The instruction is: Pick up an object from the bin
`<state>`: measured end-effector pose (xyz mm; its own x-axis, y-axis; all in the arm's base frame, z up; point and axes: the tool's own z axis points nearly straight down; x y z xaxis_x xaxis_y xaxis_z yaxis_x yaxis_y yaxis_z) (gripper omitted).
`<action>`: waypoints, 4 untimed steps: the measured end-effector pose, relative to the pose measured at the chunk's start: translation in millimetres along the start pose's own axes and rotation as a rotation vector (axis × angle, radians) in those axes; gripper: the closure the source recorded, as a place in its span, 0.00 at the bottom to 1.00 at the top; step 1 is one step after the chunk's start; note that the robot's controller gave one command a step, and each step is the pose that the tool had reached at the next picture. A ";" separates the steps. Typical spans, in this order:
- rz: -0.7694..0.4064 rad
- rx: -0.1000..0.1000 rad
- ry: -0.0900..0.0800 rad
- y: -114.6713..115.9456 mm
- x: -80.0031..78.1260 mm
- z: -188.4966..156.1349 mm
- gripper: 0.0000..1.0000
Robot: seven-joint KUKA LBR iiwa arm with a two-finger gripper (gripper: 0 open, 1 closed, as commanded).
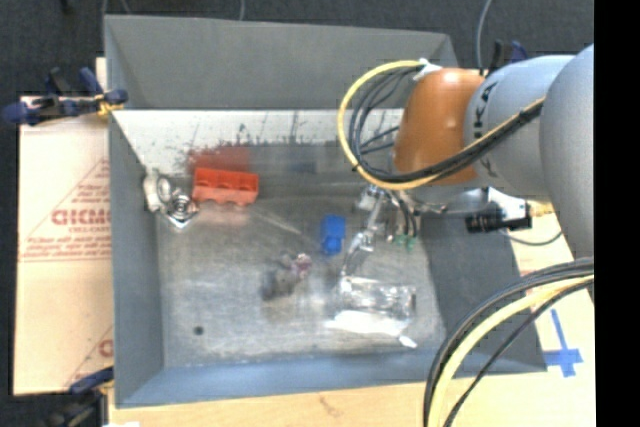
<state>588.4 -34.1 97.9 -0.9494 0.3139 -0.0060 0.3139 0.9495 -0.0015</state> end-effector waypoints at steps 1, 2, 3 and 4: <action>-0.061 -0.002 0.004 46.4 24.7 8.8 0.00; -0.186 -0.003 -0.002 77.3 13.4 -10.1 0.00; -0.164 0.001 0.009 9.3 75.2 1.6 0.00; -0.208 -0.003 -0.001 -28.2 19.8 19.0 0.00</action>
Offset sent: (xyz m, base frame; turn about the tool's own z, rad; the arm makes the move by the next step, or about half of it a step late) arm -0.0095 0.0510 -0.0094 -0.0540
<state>560.8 -54.7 78.8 -0.9938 0.1110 -0.0066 0.1110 0.9938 -0.0001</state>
